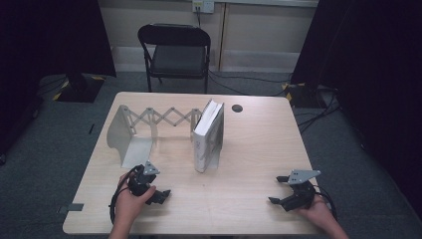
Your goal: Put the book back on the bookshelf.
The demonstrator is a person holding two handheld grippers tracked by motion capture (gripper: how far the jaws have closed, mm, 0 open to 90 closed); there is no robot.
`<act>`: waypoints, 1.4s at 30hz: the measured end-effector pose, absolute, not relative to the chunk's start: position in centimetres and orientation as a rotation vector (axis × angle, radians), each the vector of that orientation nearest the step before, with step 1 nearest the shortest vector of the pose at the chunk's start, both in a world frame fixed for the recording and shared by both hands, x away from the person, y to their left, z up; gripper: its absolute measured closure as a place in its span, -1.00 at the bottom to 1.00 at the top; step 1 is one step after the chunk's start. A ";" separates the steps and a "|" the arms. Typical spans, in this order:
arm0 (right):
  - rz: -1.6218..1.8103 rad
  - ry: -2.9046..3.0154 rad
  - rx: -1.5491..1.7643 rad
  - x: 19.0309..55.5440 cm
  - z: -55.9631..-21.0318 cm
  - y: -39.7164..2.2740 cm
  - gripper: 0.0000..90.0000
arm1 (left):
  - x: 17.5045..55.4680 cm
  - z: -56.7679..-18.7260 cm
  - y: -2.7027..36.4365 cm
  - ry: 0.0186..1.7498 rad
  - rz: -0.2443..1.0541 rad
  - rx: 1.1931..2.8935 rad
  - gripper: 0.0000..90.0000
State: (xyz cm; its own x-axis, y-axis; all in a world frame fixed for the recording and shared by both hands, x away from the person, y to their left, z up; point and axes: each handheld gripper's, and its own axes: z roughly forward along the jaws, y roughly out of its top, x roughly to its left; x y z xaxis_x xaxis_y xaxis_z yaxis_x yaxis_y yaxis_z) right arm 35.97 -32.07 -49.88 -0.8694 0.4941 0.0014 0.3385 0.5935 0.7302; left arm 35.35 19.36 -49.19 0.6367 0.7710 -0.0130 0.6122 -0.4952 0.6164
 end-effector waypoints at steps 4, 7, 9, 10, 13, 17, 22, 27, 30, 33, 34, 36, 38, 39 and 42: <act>1.137 2.620 0.693 36.0 -49.9 -32.1 -0.72 | 35.3 -49.3 19.4 1.074 0.363 2.261 -1.00; 1.136 2.620 0.693 36.0 -49.9 -32.1 -0.72 | 35.2 -49.4 19.4 1.071 0.370 2.241 -1.00; 1.136 2.619 0.694 36.0 -49.9 -32.1 -0.72 | 35.2 -49.4 19.4 1.071 0.373 2.235 -1.00; 1.136 2.619 0.694 36.0 -49.9 -32.1 -0.72 | 35.2 -49.4 19.5 1.062 0.378 2.242 -1.00; 1.137 2.620 0.693 36.0 -49.9 -32.1 -0.72 | 35.1 -49.6 19.5 1.058 0.384 2.221 -1.00; 1.137 2.619 0.694 36.0 -49.9 -32.1 -0.72 | 34.9 -49.8 19.5 1.052 0.389 2.198 -1.00; 1.137 2.620 0.693 36.0 -49.9 -32.1 -0.72 | 34.8 -49.9 19.6 1.047 0.397 2.186 -1.00; 1.137 2.620 0.693 36.0 -49.9 -32.1 -0.72 | 34.7 -50.0 19.6 1.040 0.406 2.172 -1.00; 1.136 2.620 0.694 36.0 -49.9 -32.1 -0.72 | 34.7 -50.0 19.7 1.036 0.409 2.172 -1.00; 1.137 2.619 0.694 36.0 -49.9 -32.1 -0.72 | 34.7 -50.1 19.7 1.032 0.411 2.167 -1.00; 1.136 2.620 0.694 36.0 -49.9 -32.1 -0.72 | 34.7 -50.1 19.7 1.031 0.409 2.161 -1.00; 1.137 2.620 0.693 36.0 -49.9 -32.1 -0.72 | 34.7 -50.1 19.7 1.030 0.409 2.160 -1.00; 1.137 2.620 0.693 36.0 -49.9 -32.1 -0.72 | 34.7 -50.1 19.7 1.028 0.415 2.157 -1.00; 1.137 2.620 0.694 36.0 -49.9 -32.1 -0.72 | 34.7 -50.1 19.7 1.025 0.418 2.161 -1.00; 1.137 2.620 0.694 36.0 -49.9 -32.1 -0.72 | 34.7 -50.1 19.7 1.024 0.418 2.161 -1.00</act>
